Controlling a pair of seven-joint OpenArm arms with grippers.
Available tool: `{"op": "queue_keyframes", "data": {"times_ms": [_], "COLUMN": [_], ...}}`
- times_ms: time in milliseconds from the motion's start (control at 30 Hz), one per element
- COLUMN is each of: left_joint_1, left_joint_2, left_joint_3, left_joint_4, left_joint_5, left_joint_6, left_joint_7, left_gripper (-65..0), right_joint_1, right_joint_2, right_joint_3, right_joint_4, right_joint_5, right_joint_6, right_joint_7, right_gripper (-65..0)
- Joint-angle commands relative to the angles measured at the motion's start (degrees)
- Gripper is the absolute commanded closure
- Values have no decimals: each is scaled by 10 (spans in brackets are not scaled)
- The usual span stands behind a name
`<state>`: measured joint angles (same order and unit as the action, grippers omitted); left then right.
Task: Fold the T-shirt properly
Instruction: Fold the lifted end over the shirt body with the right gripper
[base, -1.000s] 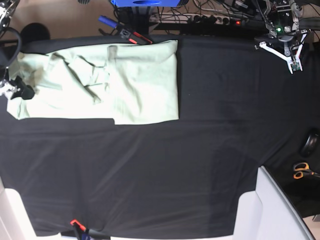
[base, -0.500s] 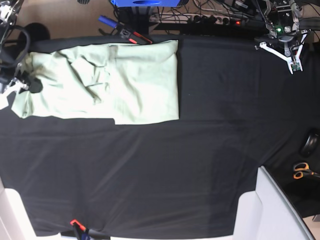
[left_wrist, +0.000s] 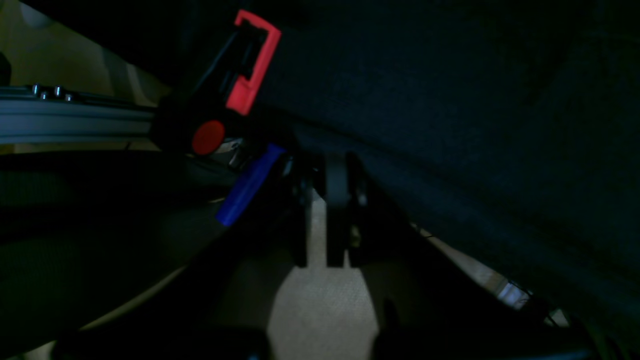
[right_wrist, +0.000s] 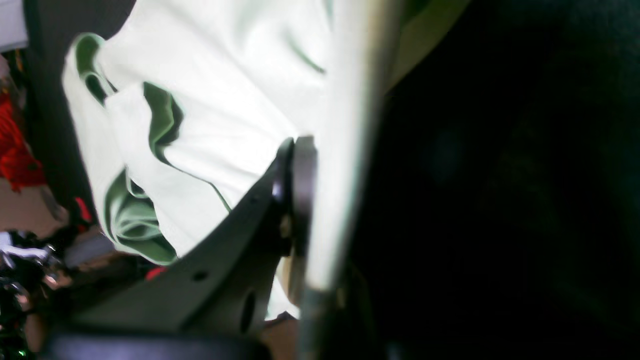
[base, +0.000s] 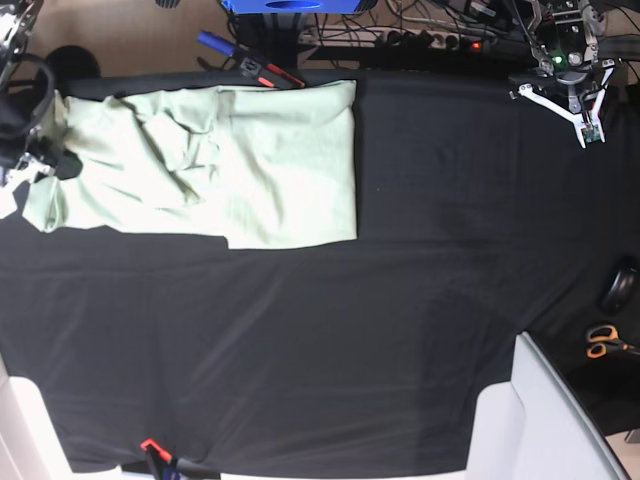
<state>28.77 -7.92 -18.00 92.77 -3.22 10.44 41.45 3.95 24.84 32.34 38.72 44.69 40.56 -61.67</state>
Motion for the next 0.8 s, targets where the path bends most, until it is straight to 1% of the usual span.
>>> {"op": "queue_keyframes", "data": {"times_ms": [0, 100, 233, 333, 467, 533, 567, 667, 733, 767], "left_joint_1": [3, 4, 4, 4, 4, 4, 4, 4, 4, 4], "left_joint_2": [-6, -6, -6, -6, -6, -6, -6, -6, -6, -6], "left_joint_3": [-3, -3, -3, -3, -3, -3, -3, -3, -3, -3], "left_joint_4": [9, 9, 9, 9, 9, 9, 9, 9, 9, 9], "left_joint_5": [6, 6, 6, 6, 6, 6, 6, 6, 6, 6], "left_joint_6": [4, 4, 4, 4, 4, 4, 4, 4, 4, 4], "left_joint_7": [-10, -10, -10, -10, -10, -10, -10, -10, -10, -10], "left_gripper": [-50, -50, -50, -50, -50, -50, -50, -50, -50, -50], "right_joint_1": [8, 20, 30, 42, 45, 45, 41, 21, 8, 0], "right_joint_2": [24, 43, 74, 91, 105, 107, 107, 105, 90, 85], "right_joint_3": [1, 1, -4, -4, -6, -12, -17, -20, -21, -21], "right_joint_4": [3, 3, 3, 3, 9, 37, 56, 112, 144, 164], "right_joint_5": [-17, -17, -17, -17, -17, -18, -18, -17, -17, -17], "right_joint_6": [-6, -6, -6, -6, -6, -6, -15, -68, -96, -115], "right_joint_7": [-5, -1, 32, 36, 47, 45, 44, 43, 43, 43], "right_gripper": [-3, -3, -3, -3, -3, -3, -3, -3, -3, -3]}}
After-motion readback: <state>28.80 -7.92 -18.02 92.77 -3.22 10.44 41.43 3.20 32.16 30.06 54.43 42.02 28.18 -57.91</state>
